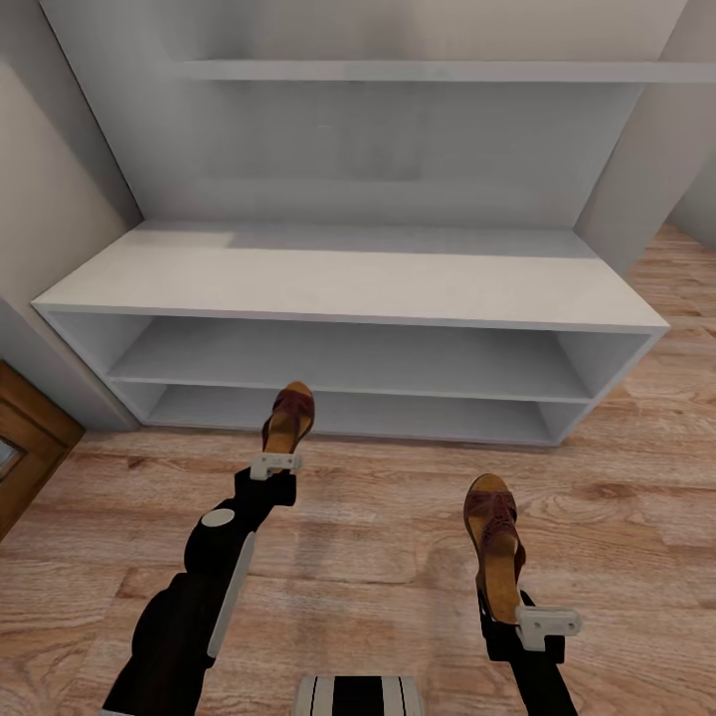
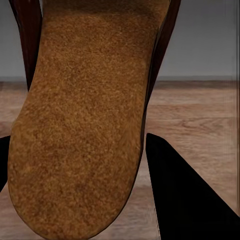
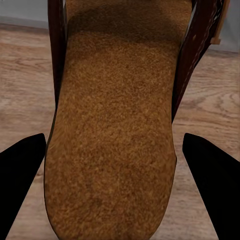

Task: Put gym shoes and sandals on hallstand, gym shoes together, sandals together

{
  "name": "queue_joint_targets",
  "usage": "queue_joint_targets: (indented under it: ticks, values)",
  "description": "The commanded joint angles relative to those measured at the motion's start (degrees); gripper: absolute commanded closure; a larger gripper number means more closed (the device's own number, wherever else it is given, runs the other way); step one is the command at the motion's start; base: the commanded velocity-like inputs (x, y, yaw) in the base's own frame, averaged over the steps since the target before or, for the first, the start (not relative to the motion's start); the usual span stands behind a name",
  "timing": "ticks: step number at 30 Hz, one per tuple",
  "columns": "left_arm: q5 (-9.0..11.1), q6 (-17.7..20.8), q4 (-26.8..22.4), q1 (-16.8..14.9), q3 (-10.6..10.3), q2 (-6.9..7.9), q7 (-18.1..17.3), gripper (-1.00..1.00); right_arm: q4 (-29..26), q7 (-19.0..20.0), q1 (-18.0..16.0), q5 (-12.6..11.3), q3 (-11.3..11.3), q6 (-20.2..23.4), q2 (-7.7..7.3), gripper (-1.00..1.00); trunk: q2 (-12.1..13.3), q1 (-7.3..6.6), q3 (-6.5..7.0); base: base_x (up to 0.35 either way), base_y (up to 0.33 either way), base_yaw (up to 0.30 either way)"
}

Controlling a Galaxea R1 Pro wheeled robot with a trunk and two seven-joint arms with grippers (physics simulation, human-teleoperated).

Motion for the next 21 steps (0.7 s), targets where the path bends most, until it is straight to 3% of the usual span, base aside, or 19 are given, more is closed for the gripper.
queue_joint_targets:
  ticks: [1,21]
  values:
    - [-0.3,0.1,0.0,0.0,-0.1,0.00,-0.1,1.00,0.0,0.1,0.0,0.0,0.0,0.0,-0.01,1.00,0.0,0.00,0.00,0.000,0.000,0.000]
    - [-0.1,0.3,-0.9,-0.1,-0.7,-0.02,-0.1,1.00,0.0,-0.1,0.0,0.0,0.0,0.0,0.04,1.00,0.0,0.00,0.00,0.000,0.000,0.000]
